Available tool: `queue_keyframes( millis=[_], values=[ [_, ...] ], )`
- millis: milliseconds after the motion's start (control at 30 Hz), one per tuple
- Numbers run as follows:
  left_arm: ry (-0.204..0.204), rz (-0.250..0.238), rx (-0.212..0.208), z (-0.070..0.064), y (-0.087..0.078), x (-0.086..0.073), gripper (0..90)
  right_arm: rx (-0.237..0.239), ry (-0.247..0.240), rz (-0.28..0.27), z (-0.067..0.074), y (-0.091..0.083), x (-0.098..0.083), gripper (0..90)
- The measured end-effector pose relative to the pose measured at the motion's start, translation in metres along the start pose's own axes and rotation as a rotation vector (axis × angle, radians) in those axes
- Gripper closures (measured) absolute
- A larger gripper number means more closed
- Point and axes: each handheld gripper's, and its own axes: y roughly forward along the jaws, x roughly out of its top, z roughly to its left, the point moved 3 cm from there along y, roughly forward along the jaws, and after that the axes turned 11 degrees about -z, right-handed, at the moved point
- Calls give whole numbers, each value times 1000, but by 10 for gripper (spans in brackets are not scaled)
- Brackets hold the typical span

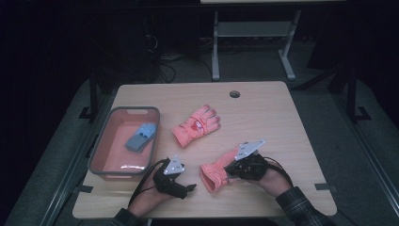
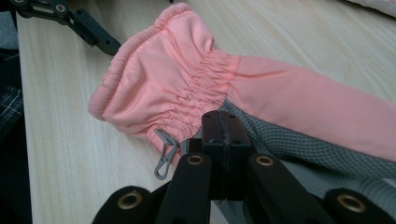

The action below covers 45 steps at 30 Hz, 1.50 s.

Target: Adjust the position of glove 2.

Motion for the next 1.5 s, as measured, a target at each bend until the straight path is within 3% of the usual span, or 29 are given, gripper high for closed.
queue_keyframes(
  millis=[167,333,433,500,800,933,1133,1267,1500],
  values=[
    [4,1,2,0,0,0,132,3,5,-17,2,-2,2,900],
    [1,0,0,0,0,0,132,-30,24,-38,-7,-14,1,900],
    [1,0,-1,0,0,0,132,-82,60,-60,-20,-32,-7,867],
    [4,0,-2,0,0,0,132,-104,74,-74,-24,-39,-11,820],
    [8,-4,-3,1,0,0,132,-239,171,-135,-41,-76,-44,447],
    [13,-4,-6,2,1,0,132,-284,206,-101,-47,-83,-66,321],
    [14,1,-2,2,1,1,132,-323,208,-119,-55,-90,-87,174],
    [13,10,2,2,1,2,132,-355,180,-116,-59,-87,-95,136],
    [4,40,11,1,1,4,138,-369,181,-90,-65,-83,-104,120]
  ],
)
